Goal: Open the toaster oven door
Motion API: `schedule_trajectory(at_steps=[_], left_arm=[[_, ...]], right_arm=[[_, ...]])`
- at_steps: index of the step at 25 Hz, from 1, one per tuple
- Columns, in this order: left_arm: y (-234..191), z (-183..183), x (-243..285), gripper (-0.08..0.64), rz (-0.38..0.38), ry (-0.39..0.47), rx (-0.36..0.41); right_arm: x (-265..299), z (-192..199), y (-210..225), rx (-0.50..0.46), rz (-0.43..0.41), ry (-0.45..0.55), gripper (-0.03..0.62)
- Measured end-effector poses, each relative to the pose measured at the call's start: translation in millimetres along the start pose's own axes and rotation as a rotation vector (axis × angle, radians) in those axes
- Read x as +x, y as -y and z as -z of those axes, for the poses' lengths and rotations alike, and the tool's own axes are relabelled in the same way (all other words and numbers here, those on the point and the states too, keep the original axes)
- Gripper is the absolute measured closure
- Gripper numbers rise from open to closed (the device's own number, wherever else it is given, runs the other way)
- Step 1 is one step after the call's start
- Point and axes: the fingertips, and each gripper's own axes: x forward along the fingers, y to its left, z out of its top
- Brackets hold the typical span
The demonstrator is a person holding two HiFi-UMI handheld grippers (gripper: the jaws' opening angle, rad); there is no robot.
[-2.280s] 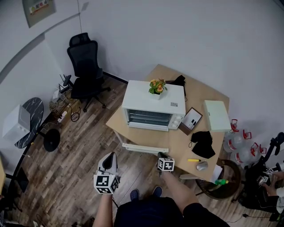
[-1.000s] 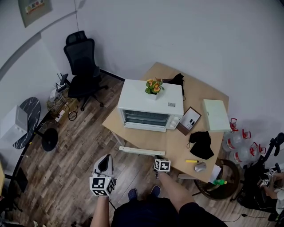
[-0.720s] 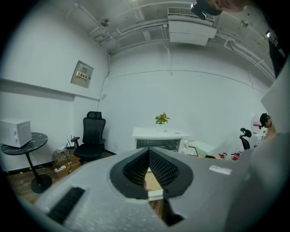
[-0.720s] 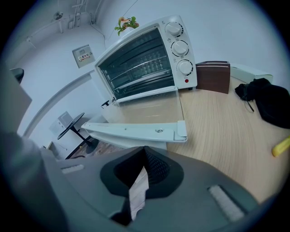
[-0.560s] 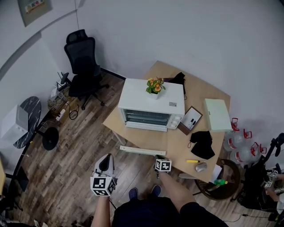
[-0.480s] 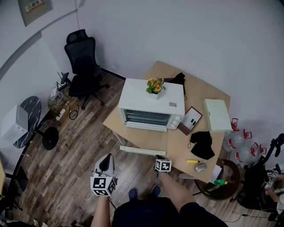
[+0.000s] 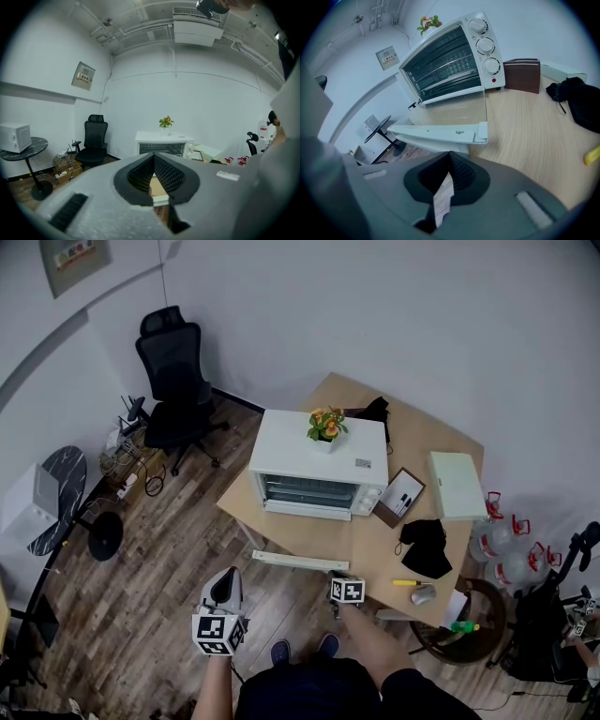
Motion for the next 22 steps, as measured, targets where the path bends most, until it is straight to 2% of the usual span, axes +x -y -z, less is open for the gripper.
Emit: schedule_trajectory(at_steps=[5, 11, 15, 18, 22], left_arm=[[5.1, 0.2, 1.3, 0.565, 0.016, 0.003, -0.004], [10.2, 1.1, 4.6, 0.565, 0.034, 0.005, -0.004], [15.6, 2.4, 6.1, 0.565, 0.046, 0.003, -0.003], [18.0, 2.8, 6.9, 0.565, 0.053, 0.007, -0.002], [20.4, 3.1, 7.1, 0.565, 0.060, 0.009, -0.005]], right_arm=[[-9.4, 6.9, 1.7, -0.026, -0.006, -0.007, 0.580], [-21.8, 7.0, 2.6, -0.058, 0.011, 0.032, 0.580], [-44.1, -6.5, -2.7, -0.081, 0.025, 0.097, 0.580], [-67.2, -26.2, -8.6, -0.106, 0.045, 0.186, 0.580], [-96.3, -59.9, -11.8, -0.078, 0.053, 0.301, 0.580]])
